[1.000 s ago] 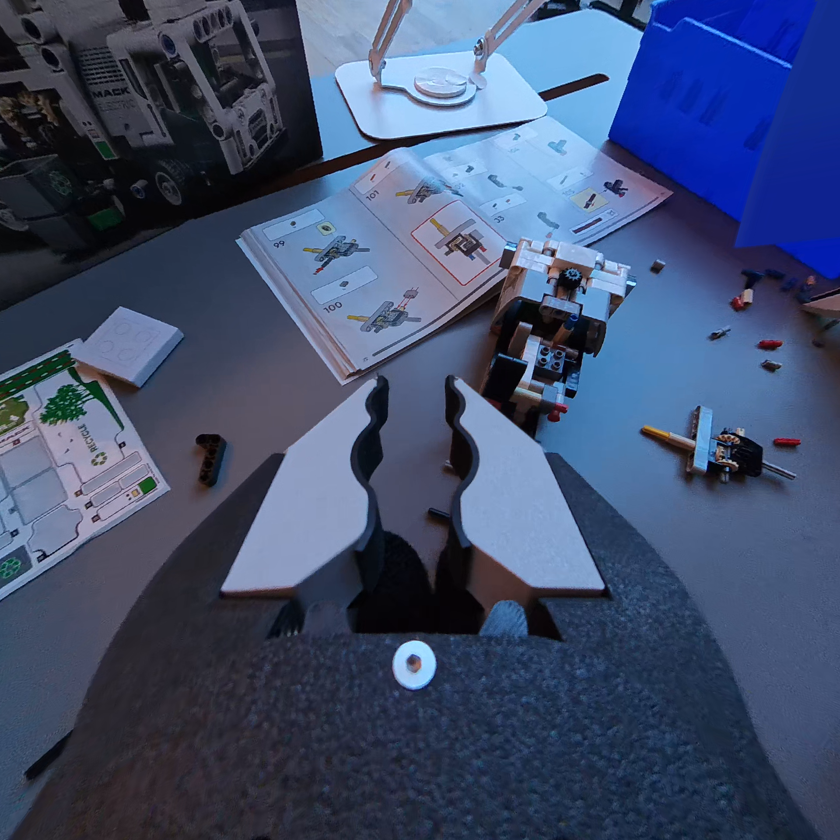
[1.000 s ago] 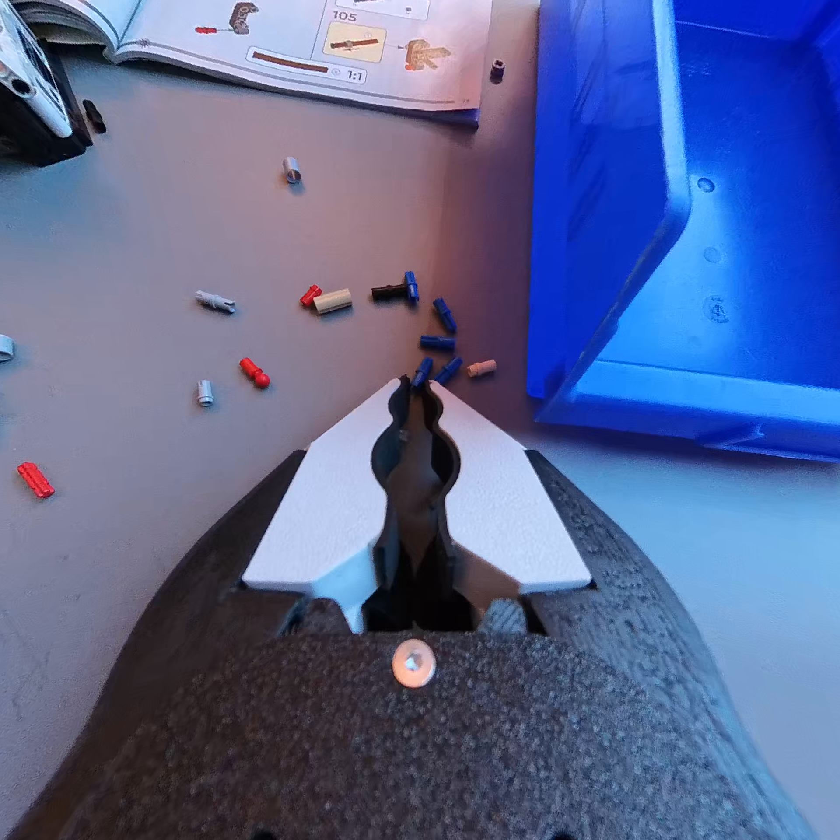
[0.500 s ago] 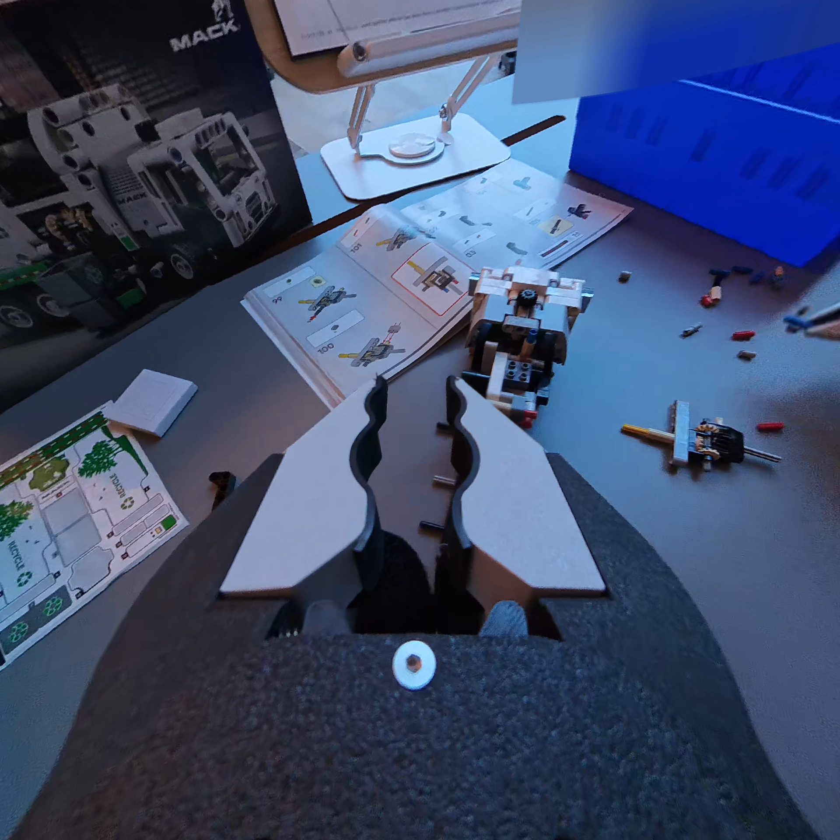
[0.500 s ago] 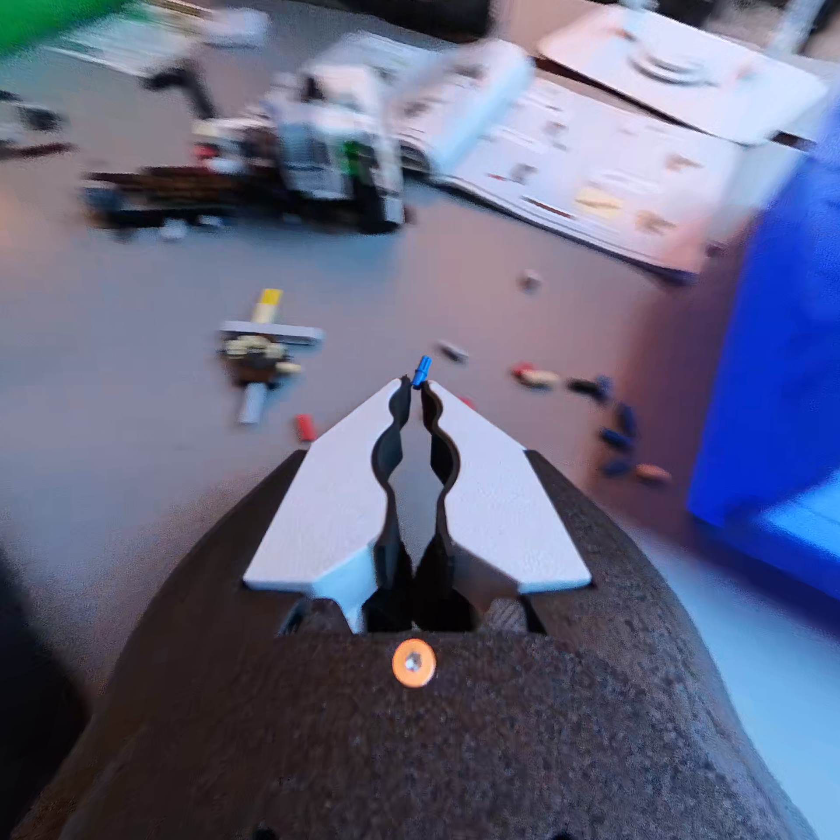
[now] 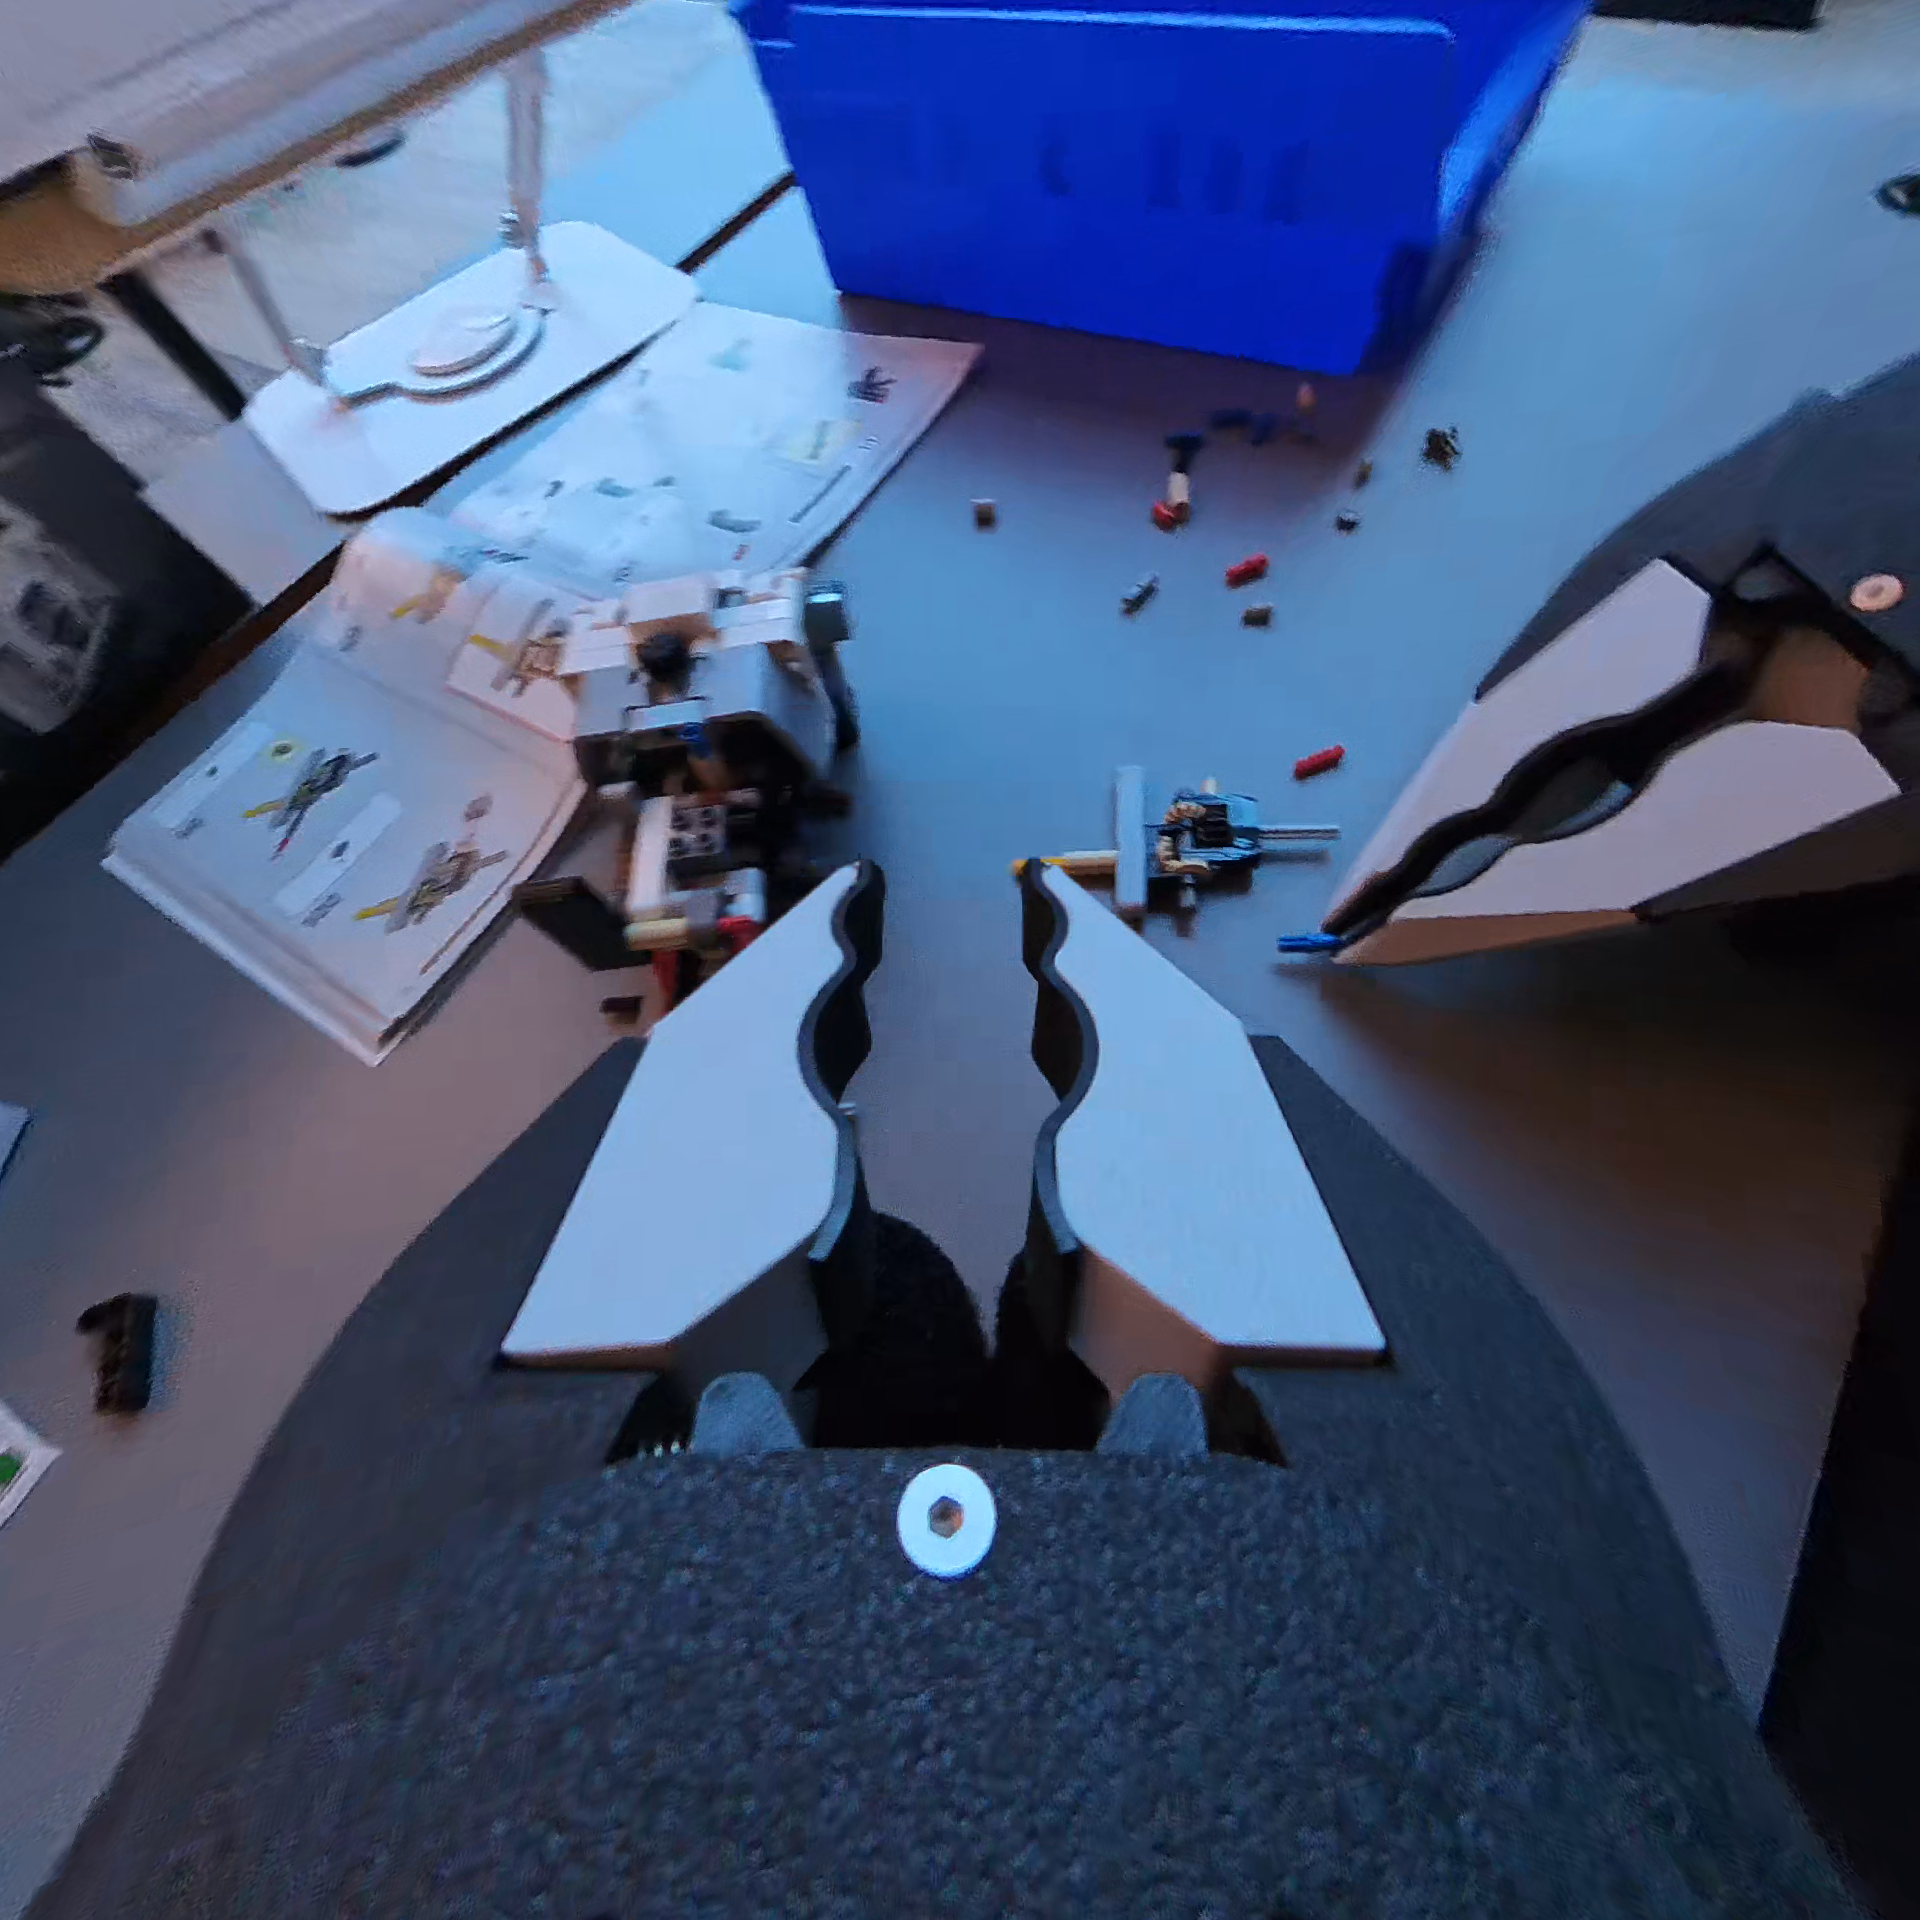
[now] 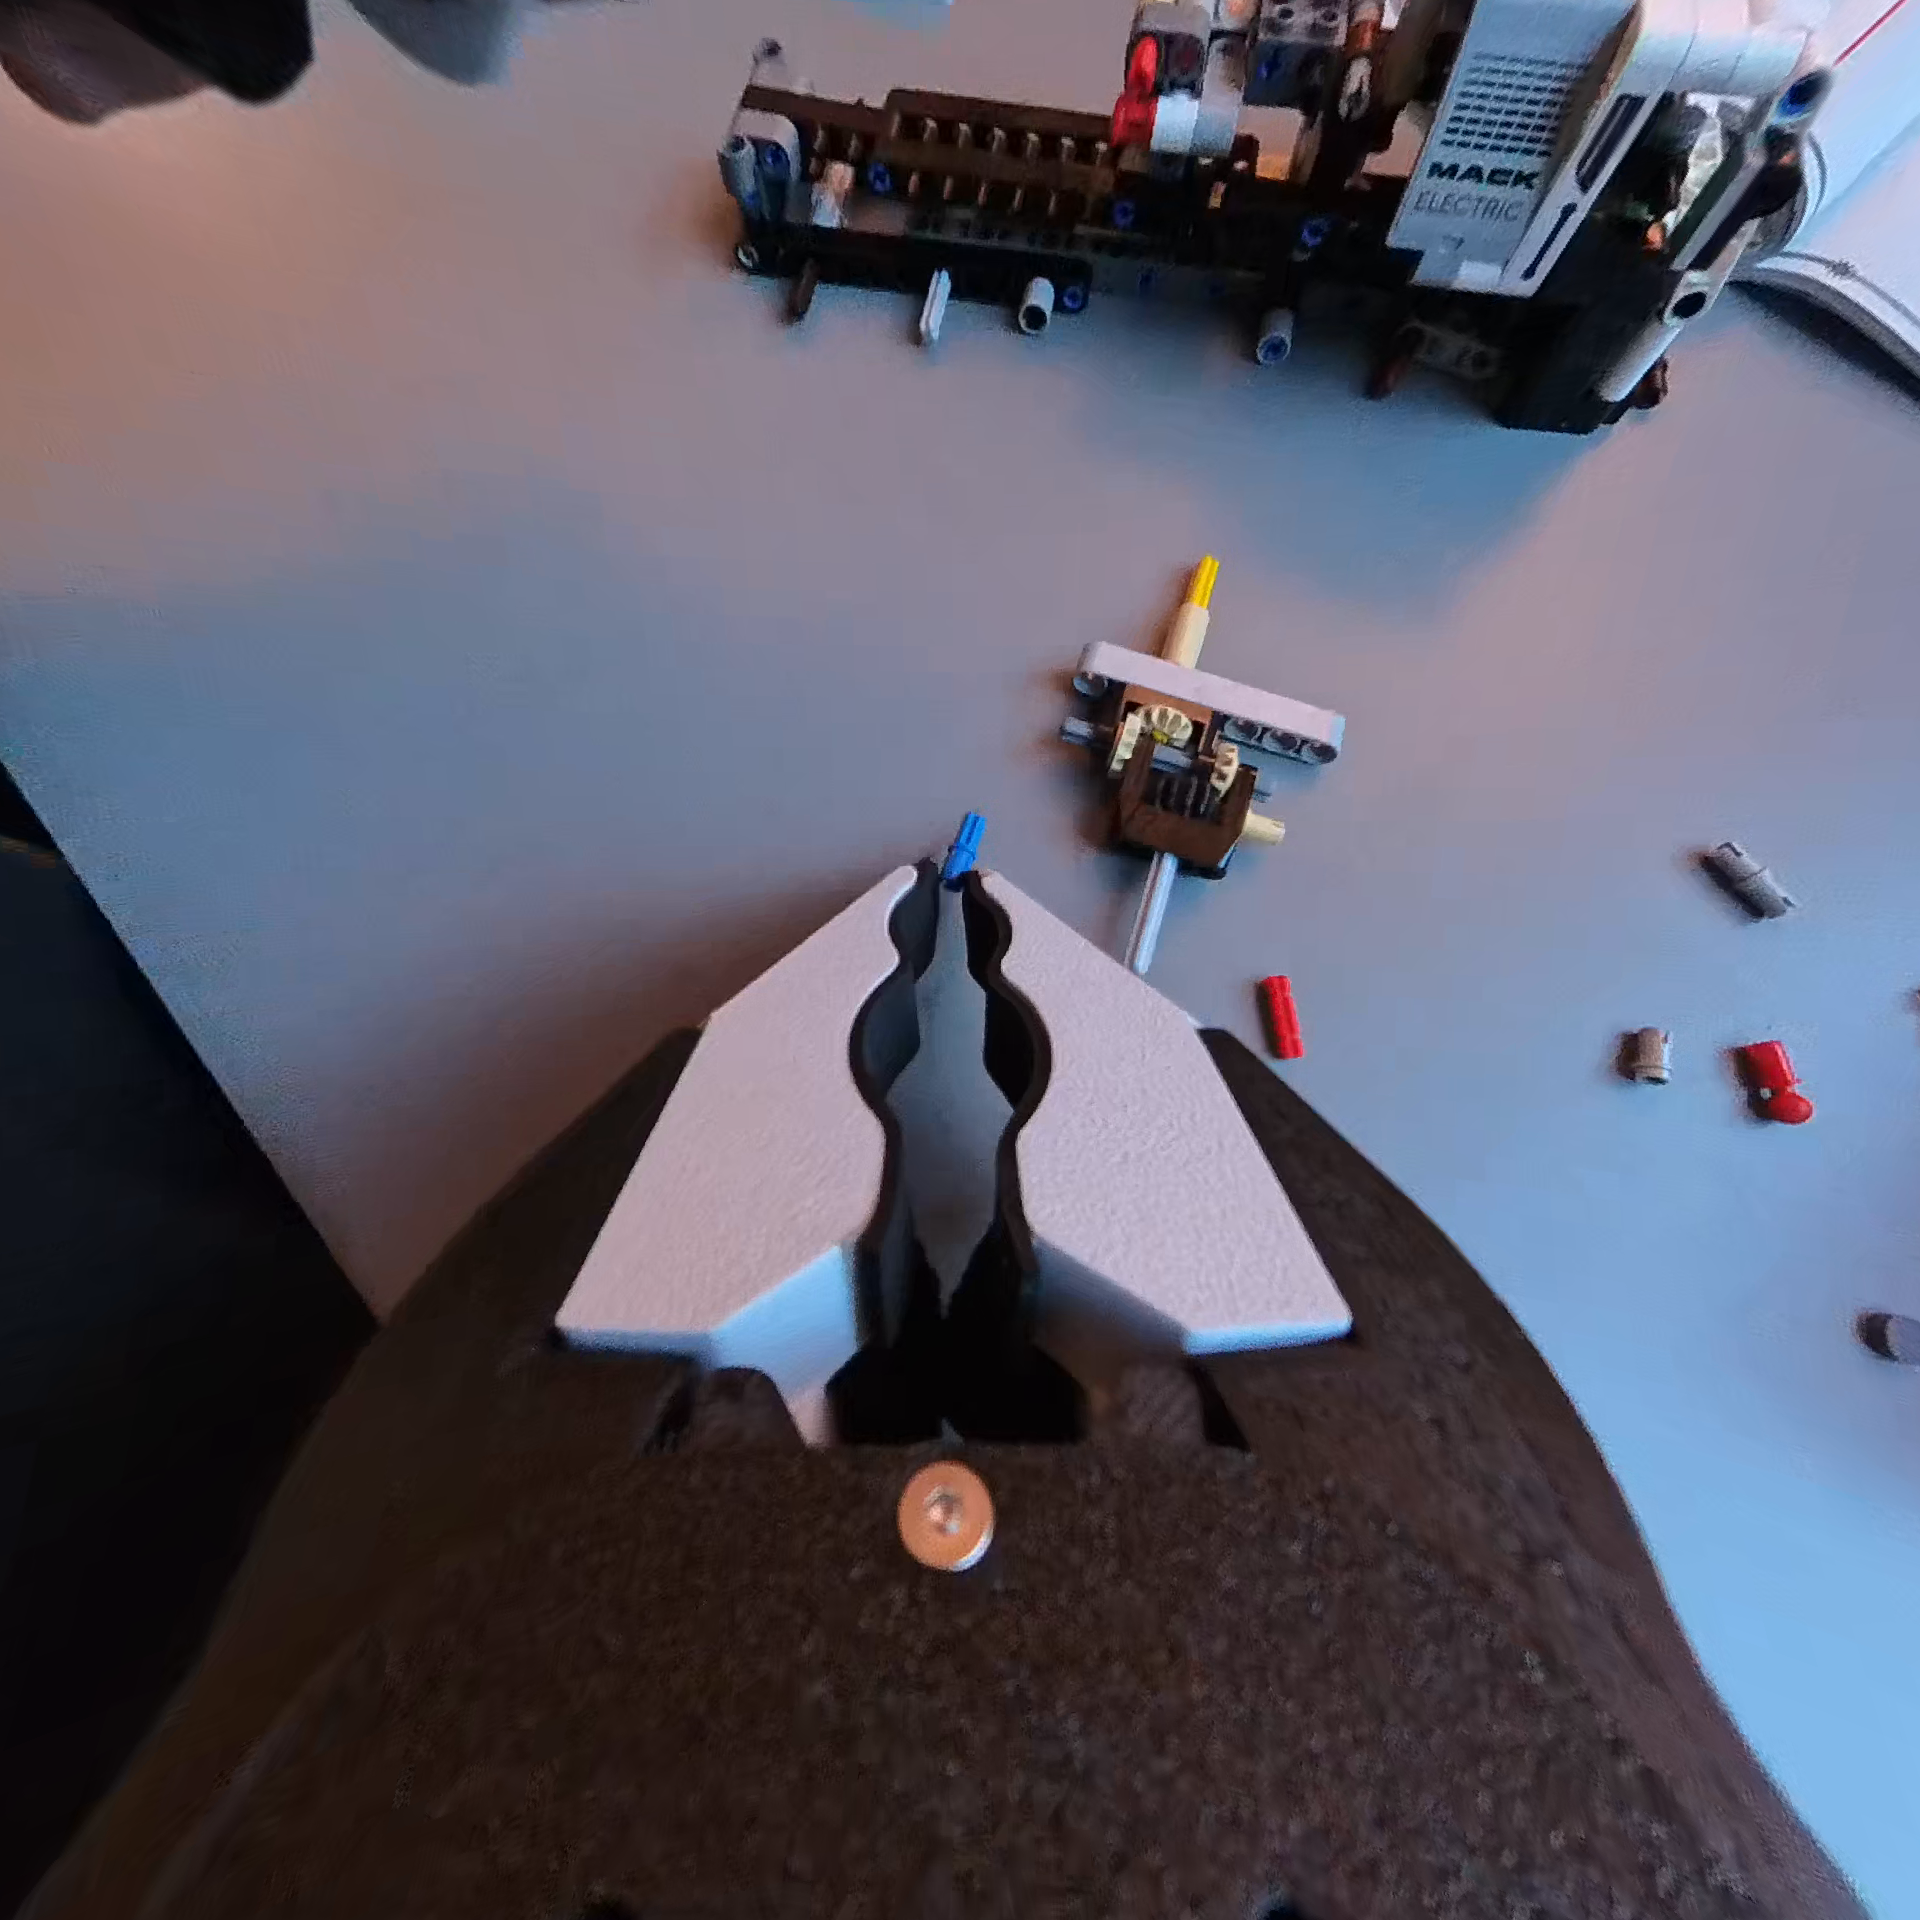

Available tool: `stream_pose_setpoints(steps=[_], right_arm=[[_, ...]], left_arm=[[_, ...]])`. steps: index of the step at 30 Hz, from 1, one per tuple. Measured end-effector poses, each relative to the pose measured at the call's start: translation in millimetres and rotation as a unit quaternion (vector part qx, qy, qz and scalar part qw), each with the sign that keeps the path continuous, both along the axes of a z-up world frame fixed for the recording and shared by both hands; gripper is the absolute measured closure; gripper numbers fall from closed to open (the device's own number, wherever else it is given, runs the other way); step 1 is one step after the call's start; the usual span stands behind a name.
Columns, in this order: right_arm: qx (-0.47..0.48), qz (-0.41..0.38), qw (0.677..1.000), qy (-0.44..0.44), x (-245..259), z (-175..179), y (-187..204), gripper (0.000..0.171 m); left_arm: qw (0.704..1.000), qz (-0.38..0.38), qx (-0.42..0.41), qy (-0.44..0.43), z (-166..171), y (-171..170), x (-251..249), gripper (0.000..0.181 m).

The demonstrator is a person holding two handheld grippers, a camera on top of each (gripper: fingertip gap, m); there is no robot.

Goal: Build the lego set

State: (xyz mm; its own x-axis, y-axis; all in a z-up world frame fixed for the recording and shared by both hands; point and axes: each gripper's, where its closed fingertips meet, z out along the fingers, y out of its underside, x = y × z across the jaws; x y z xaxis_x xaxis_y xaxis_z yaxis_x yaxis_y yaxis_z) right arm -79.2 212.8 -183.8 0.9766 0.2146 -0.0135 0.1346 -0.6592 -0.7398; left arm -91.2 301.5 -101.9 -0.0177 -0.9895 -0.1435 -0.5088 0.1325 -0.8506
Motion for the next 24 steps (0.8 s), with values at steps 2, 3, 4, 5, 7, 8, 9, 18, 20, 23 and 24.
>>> stream_pose_setpoints(steps=[2,3,4,5,7,8,9,18,20,23,24], right_arm=[[0.003,0.002,1.000,-0.006,-2.3,-1.6,0.2,0.167],[0.000,-0.001,1.000,-0.014,-1.2,-3.7,-0.1,0.167],[-0.002,-0.001,1.000,-0.020,-0.9,-5.5,-0.4,0.167],[0.004,-0.002,1.000,-0.023,-1.0,-5.0,0.3,0.167],[0.006,-0.002,1.000,-0.021,-1.1,-4.4,-0.8,0.164],[0.013,-0.003,1.000,-0.010,-1.4,-0.5,-1.5,0.158],[0.025,-0.007,1.000,0.004,0.0,6.2,-2.6,0.154],[0.030,-0.079,0.994,-0.074,77.1,2.6,-21.0,0.158],[0.025,-0.067,0.993,-0.095,77.3,-2.6,-19.2,0.161],[0.026,-0.050,0.995,-0.085,71.0,-1.1,-21.2,0.162],[0.033,-0.044,0.996,-0.068,66.3,0.8,-21.5,0.162]], left_arm=[[0.999,-0.035,0.003,0.022,-12.7,-13.9,5.2,0.154],[0.998,-0.051,-0.003,0.039,-20.9,-20.4,8.3,0.153],[0.996,-0.069,-0.013,0.058,-29.0,-27.3,11.6,0.151],[0.993,-0.085,-0.024,0.075,-37.0,-34.1,15.1,0.147],[0.988,-0.105,-0.042,0.110,-55.2,-42.8,21.8,0.138],[0.986,-0.106,-0.045,0.125,-64.7,-43.6,25.2,0.135],[0.984,-0.103,-0.047,0.138,-72.9,-43.7,28.6,0.132],[0.981,-0.078,-0.140,0.113,-77.4,-57.1,47.8,0.124],[0.981,-0.072,-0.137,0.117,-79.1,-57.0,50.8,0.125],[0.983,-0.063,-0.113,0.130,-83.0,-54.1,51.5,0.123],[0.984,-0.059,-0.108,0.131,-82.7,-53.2,50.3,0.122]])
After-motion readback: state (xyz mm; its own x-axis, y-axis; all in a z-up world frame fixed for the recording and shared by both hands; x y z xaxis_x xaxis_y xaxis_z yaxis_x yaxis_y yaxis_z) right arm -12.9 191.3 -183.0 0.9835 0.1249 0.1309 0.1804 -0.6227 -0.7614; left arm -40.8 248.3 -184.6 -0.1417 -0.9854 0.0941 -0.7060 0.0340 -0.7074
